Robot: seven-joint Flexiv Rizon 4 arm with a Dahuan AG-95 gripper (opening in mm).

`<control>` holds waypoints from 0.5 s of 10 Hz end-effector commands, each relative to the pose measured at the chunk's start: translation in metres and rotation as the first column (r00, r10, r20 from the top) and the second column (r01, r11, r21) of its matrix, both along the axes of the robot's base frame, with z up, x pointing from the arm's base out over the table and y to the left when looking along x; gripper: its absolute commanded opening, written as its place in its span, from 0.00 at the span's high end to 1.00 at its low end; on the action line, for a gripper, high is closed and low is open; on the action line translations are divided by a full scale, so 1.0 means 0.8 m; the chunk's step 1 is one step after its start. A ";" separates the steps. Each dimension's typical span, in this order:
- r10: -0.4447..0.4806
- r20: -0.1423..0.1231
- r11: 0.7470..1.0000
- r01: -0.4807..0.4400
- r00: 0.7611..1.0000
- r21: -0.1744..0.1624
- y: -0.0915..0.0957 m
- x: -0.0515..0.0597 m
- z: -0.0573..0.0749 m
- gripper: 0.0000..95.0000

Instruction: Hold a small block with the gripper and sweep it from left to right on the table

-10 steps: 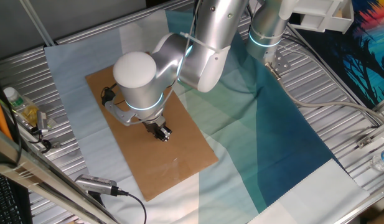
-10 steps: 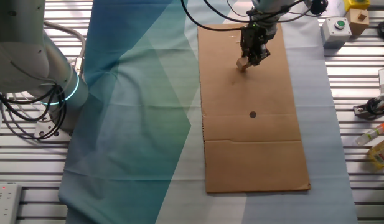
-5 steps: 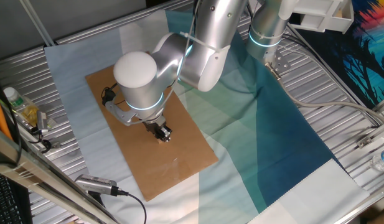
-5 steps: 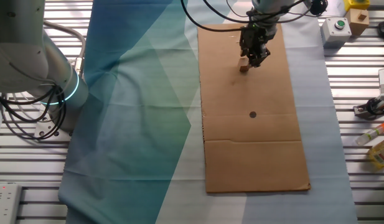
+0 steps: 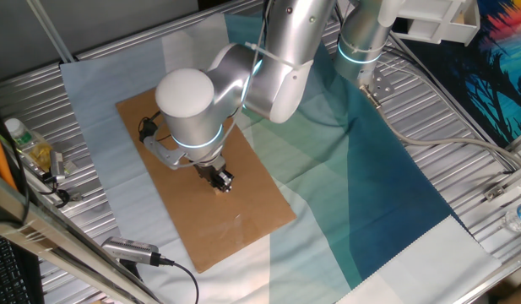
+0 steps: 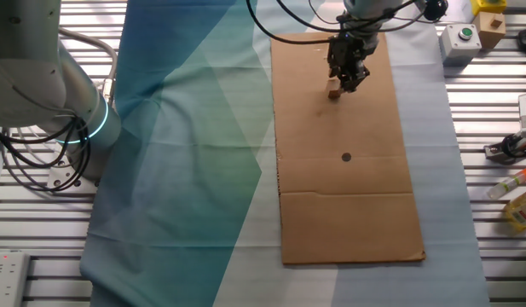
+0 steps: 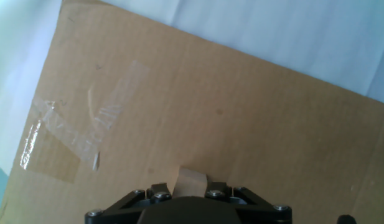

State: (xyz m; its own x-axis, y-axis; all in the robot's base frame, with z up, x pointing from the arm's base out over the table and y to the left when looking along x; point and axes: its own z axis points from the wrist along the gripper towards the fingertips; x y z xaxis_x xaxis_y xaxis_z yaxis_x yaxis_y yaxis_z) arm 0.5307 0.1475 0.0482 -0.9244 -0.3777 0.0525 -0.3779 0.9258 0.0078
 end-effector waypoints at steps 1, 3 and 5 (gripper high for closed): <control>-0.002 -0.004 1.000 0.002 1.000 -0.002 0.001 -0.004 0.012 0.60; -0.001 -0.016 1.000 0.001 1.000 -0.011 -0.001 -0.011 0.033 0.60; -0.004 -0.038 1.000 0.003 0.999 -0.028 -0.003 -0.019 0.056 0.80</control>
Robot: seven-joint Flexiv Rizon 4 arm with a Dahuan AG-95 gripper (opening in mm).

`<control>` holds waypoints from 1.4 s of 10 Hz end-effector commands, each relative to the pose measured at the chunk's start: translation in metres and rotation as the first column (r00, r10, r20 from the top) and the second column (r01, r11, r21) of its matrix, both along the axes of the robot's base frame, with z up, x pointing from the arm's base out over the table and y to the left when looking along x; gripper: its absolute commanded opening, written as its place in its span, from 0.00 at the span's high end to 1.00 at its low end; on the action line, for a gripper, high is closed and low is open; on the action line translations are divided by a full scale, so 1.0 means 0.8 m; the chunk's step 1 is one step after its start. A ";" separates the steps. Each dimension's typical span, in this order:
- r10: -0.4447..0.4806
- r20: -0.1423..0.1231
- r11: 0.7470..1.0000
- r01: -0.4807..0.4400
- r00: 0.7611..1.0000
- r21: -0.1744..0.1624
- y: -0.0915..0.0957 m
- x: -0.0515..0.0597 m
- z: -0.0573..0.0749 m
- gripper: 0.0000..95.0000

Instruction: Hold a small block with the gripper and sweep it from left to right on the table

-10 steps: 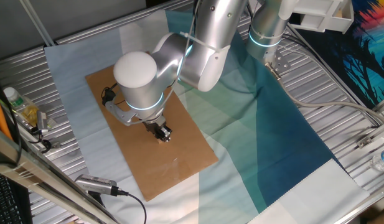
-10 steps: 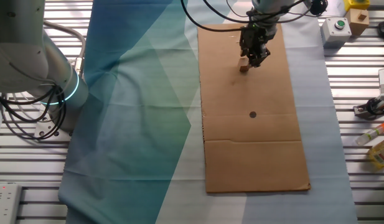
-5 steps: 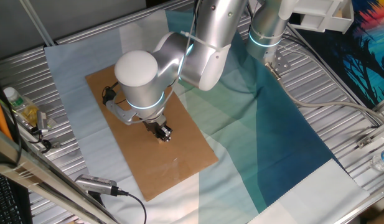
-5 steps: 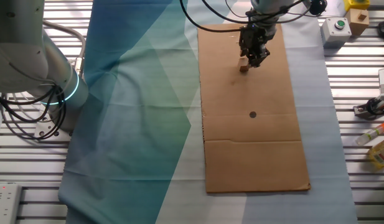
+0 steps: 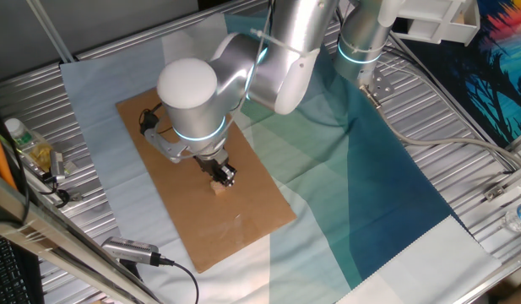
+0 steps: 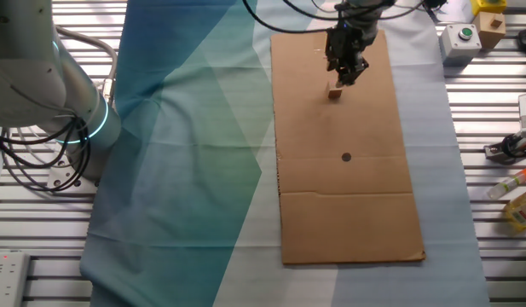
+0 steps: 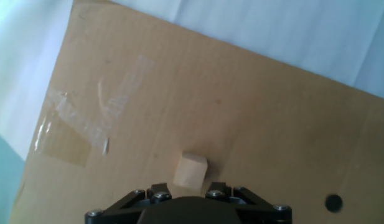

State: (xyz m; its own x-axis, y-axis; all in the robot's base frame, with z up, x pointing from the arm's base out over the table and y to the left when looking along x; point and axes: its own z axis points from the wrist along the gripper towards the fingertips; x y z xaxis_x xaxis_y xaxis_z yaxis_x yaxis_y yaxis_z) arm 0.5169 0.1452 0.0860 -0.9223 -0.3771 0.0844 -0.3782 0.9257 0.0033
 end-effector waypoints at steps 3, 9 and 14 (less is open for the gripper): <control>0.007 -0.030 1.000 -0.008 1.000 -0.026 -0.017 -0.011 0.035 0.80; 0.019 -0.102 0.999 -0.022 0.995 -0.029 -0.061 -0.022 0.067 1.00; 0.034 -0.164 0.999 -0.037 0.986 -0.014 -0.067 -0.025 0.071 1.00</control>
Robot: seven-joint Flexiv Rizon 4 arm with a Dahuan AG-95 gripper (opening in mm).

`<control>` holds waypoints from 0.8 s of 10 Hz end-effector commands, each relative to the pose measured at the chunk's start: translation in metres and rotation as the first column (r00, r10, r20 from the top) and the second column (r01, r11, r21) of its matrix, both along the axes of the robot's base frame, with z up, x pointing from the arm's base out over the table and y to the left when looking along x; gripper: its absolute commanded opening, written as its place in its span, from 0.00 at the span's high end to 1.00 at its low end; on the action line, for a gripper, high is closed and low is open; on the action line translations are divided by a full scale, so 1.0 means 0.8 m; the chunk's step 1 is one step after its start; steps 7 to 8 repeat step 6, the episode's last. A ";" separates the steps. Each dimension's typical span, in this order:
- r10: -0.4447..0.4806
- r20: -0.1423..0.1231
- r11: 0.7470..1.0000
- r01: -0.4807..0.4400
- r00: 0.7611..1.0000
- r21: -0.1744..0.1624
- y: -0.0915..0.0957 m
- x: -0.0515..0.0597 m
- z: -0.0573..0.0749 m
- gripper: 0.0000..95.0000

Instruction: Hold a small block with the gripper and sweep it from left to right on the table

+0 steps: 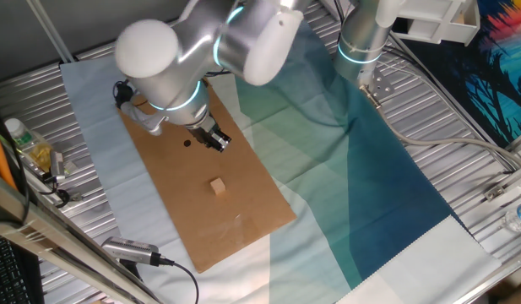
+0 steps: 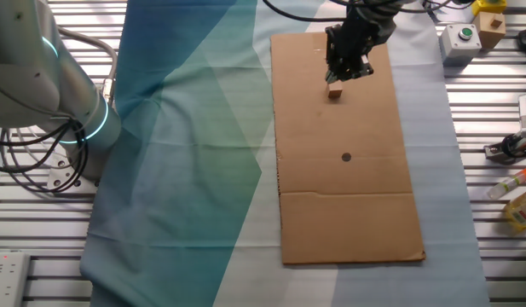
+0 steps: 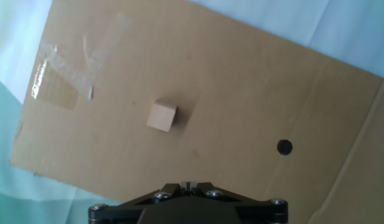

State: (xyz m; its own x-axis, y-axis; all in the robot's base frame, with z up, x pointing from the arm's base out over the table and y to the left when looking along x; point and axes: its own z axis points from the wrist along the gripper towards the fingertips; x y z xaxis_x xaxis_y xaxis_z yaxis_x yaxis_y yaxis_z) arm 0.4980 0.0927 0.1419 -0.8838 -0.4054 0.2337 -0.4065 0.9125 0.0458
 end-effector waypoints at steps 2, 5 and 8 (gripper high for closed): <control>0.021 -0.028 1.000 -0.021 0.999 0.018 -0.008 -0.007 0.008 1.00; 0.056 -0.033 0.997 -0.054 0.998 0.047 -0.007 -0.014 0.016 1.00; 0.058 -0.036 0.997 -0.056 0.998 0.053 -0.006 -0.015 0.018 1.00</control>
